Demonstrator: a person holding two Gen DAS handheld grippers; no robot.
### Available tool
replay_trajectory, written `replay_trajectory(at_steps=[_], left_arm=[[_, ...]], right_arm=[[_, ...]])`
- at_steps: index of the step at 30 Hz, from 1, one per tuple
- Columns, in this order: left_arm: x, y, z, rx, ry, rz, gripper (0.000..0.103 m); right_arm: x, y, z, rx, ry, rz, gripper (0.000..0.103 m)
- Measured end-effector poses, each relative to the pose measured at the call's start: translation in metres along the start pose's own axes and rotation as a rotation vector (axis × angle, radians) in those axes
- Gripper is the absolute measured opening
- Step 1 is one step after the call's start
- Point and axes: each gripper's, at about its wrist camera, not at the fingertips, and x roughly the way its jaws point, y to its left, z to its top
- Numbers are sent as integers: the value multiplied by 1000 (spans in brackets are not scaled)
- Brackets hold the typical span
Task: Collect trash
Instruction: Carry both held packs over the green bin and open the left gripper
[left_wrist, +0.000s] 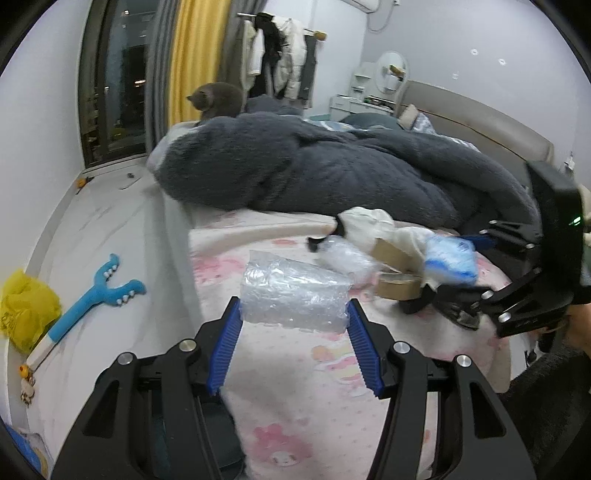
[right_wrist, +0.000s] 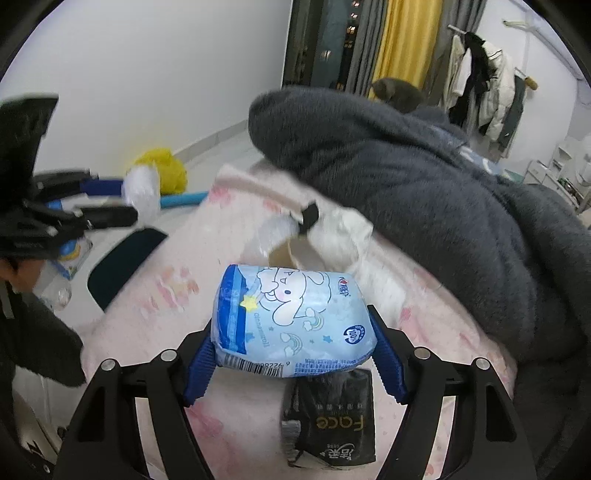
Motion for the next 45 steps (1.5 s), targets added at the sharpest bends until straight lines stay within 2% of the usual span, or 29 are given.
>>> replay_trajectory(at_steps=[5,8,14,24,30,35,45], left_arm=[[-5,14,-3,-25,7,57,60],[-6,26,-5,-47,20,85,60],[-3,52,-17,-96,78,159,60],[-4,109,-52,-199,179,249,60],[-8,143,-75,-301,234,263,60],[-6,162,-91,-376,285,259,60],[8,174,-122,-430,425,246,60]], right_arm=[[1,4,10,21,1,-17,72],[-4,9,17,26,-30,-3,72],[-3,29,36,33,-64,25,72],[14,78,67,78,-78,138,72],[31,112,83,72,-63,166,72],[52,148,90,76,-29,240,72],[82,213,98,4,27,318,72]])
